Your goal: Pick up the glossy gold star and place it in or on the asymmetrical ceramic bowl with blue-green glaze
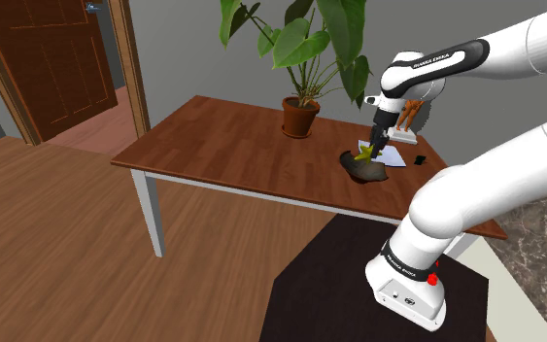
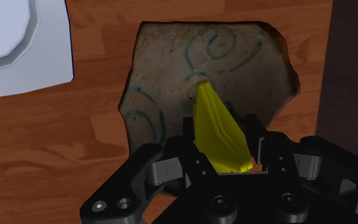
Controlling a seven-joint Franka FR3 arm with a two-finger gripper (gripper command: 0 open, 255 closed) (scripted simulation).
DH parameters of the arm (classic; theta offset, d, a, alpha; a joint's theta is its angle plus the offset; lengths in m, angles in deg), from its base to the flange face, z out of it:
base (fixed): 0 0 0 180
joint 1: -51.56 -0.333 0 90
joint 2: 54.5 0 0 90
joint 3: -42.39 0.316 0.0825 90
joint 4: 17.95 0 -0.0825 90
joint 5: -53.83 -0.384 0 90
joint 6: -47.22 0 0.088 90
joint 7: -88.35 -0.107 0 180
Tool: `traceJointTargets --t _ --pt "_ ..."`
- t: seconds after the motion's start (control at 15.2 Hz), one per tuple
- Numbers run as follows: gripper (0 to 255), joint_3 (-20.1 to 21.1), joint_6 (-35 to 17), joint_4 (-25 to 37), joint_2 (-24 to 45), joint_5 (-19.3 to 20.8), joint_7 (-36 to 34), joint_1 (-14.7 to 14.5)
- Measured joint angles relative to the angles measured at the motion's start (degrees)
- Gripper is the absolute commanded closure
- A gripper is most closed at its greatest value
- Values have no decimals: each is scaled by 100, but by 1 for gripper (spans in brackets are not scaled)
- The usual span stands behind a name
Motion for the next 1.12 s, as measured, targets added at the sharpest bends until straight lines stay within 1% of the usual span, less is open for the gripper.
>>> traceJointTargets --t 0.07,0.46,0.59,0.66,0.79,1.12 --pt "0 0 -1 0 0 0 0 0" --pt "0 -1 -2 -1 0 0 0 0" --pt "0 82 241 202 -49 -56 -26 -30" --pt "0 139 445 341 -122 -69 -28 -22" --pt "0 207 683 475 -225 -72 -38 1" --pt "0 218 795 572 -237 -83 -18 2"
